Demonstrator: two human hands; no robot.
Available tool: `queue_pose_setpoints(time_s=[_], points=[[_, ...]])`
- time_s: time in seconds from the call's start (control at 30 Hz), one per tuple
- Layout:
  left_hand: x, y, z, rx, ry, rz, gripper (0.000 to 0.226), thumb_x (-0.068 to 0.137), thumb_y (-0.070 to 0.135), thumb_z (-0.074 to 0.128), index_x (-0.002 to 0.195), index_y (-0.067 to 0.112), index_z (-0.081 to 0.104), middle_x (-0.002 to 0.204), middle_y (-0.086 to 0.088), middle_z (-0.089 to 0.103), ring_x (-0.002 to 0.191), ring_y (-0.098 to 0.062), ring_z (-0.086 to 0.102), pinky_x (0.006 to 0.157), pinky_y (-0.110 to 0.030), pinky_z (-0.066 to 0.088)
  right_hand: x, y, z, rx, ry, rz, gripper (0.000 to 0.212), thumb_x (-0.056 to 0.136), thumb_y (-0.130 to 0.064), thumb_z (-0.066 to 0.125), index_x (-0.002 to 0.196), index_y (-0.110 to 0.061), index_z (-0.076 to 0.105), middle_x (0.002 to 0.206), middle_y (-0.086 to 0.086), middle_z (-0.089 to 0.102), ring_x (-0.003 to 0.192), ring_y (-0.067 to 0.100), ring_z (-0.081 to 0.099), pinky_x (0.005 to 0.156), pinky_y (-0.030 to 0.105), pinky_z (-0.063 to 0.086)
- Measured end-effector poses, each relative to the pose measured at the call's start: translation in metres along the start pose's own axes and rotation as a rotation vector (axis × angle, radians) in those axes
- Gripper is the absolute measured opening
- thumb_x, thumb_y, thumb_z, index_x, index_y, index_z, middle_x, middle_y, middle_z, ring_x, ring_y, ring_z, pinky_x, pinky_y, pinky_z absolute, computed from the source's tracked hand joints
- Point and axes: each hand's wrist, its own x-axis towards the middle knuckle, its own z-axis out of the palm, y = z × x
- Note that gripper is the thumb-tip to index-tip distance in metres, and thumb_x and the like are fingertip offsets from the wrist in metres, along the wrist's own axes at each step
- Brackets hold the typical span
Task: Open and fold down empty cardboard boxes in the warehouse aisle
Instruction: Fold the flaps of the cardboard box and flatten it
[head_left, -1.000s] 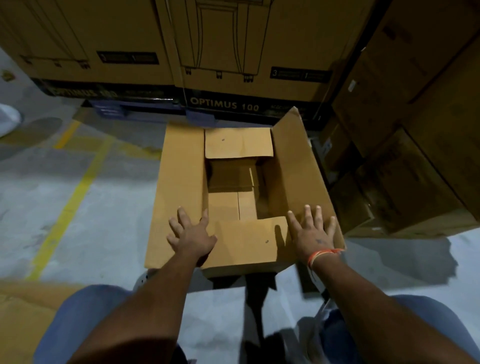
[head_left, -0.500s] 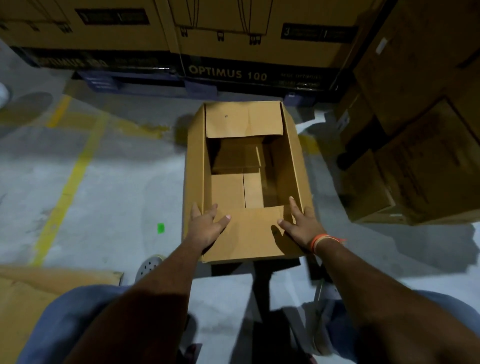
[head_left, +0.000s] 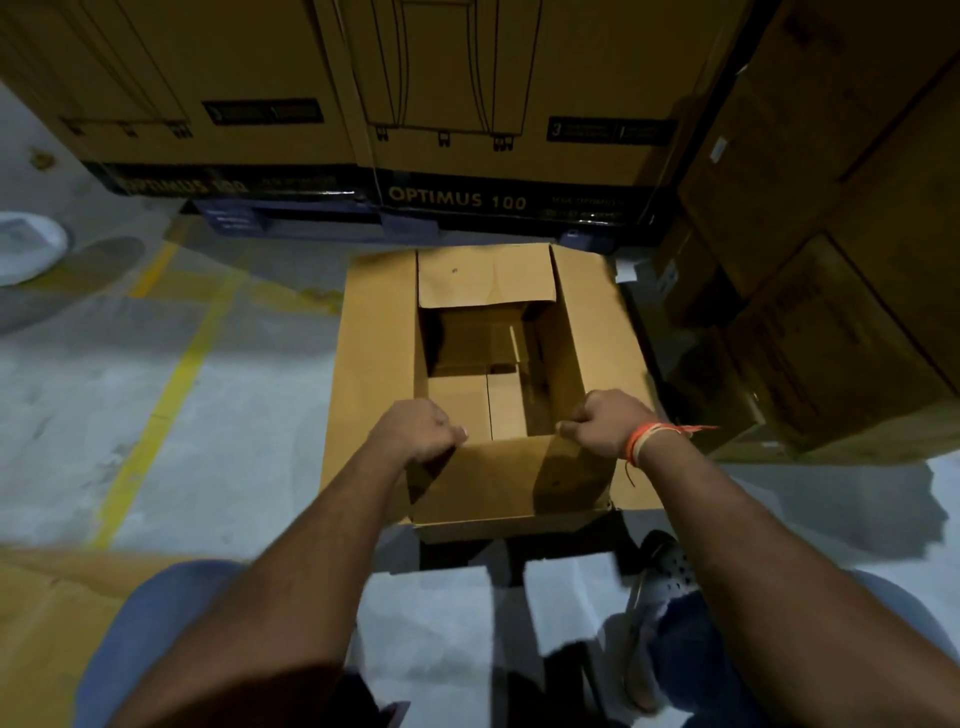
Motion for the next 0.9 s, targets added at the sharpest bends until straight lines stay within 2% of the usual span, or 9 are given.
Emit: queue_pose_setpoints(time_s=[0.03,0.07,0.13,0.23,0.37,0.63,0.77,0.83,0.9], points=[[-0.007,0.003,0.004,0.023,-0.048,0.039,0.034,0.088,0.057,0.067,0.098,0.026,0.074,0.113,-0.004,0.07,0.107,-0.024,0.062,0.086,-0.035,0.049,-0.005,0.001,0.002,0.021,-0.073,-0.003,0.041,0.091,-0.052,0.063,0.121,-0.023,0.067,0.118,0.002,0.066,0.11,0.024,0.061,0.091,0.039,0.051],[-0.013,0.005,0.011,0.044,-0.085,0.07,0.049,0.086,0.06,0.068,0.121,0.025,0.068,0.13,-0.003,0.063,0.119,-0.025,0.057,0.094,-0.036,0.047,-0.009,0.003,0.005,0.065,-0.137,-0.005,0.062,0.086,-0.053,0.069,0.14,-0.027,0.055,0.135,0.002,0.059,0.124,0.028,0.055,0.101,0.042,0.048],[-0.022,0.007,0.032,0.115,-0.168,0.115,0.092,0.078,0.069,0.069,0.154,0.028,0.037,0.16,-0.005,0.035,0.145,-0.031,0.034,0.114,-0.05,0.035,-0.017,0.006,0.01,0.082,-0.25,-0.024,0.101,0.074,-0.053,0.079,0.157,-0.041,0.021,0.157,0.004,0.039,0.141,0.033,0.039,0.114,0.052,0.036],[-0.036,0.005,0.069,0.199,-0.238,0.126,0.116,0.076,0.074,0.068,0.162,0.033,0.002,0.171,-0.004,-0.004,0.156,-0.035,-0.003,0.121,-0.065,0.01,-0.028,0.008,0.033,-0.145,-0.329,-0.13,0.128,0.068,-0.051,0.085,0.154,-0.05,-0.01,0.169,0.002,0.004,0.154,0.033,0.008,0.121,0.059,0.018],[-0.041,-0.012,0.101,0.311,-0.218,0.129,0.121,0.078,0.071,0.069,0.161,0.031,-0.009,0.17,-0.006,-0.013,0.156,-0.036,-0.009,0.121,-0.066,0.006,-0.027,0.02,0.085,-0.331,-0.19,-0.208,0.137,0.066,-0.052,0.086,0.151,-0.049,-0.022,0.166,-0.004,-0.018,0.153,0.028,-0.013,0.123,0.057,0.01],[-0.016,-0.021,0.121,0.499,-0.208,0.134,0.119,0.084,0.055,0.075,0.161,0.024,-0.011,0.169,-0.011,-0.013,0.155,-0.039,-0.01,0.12,-0.067,0.003,-0.004,0.04,0.124,-0.432,-0.165,-0.186,0.125,0.08,-0.046,0.079,0.155,-0.038,-0.021,0.167,0.006,-0.019,0.154,0.031,-0.011,0.124,0.051,0.014],[-0.003,-0.024,0.129,0.491,-0.236,0.162,0.093,0.094,0.039,0.068,0.163,0.025,0.007,0.17,-0.012,-0.006,0.155,-0.041,-0.001,0.122,-0.064,0.011,0.01,0.038,0.127,-0.399,-0.263,-0.124,0.103,0.093,-0.037,0.067,0.158,-0.035,-0.013,0.169,0.006,-0.007,0.155,0.029,0.0,0.123,0.049,0.023],[0.005,-0.028,0.134,0.437,-0.325,0.186,0.067,0.1,0.028,0.061,0.159,0.03,0.029,0.169,-0.014,0.014,0.152,-0.039,0.02,0.12,-0.057,0.026,0.011,0.036,0.128,-0.411,-0.348,-0.123,0.08,0.1,-0.036,0.056,0.161,-0.035,0.003,0.166,0.01,0.019,0.149,0.032,0.026,0.117,0.048,0.036],[0.008,-0.033,0.135,0.315,-0.401,0.203,0.049,0.1,0.016,0.056,0.146,0.033,0.052,0.151,-0.01,0.05,0.134,-0.03,0.049,0.111,-0.047,0.043,0.008,0.034,0.128,-0.449,-0.394,-0.137,0.057,0.103,-0.037,0.049,0.156,-0.035,0.029,0.151,0.009,0.046,0.132,0.029,0.049,0.107,0.043,0.046]])
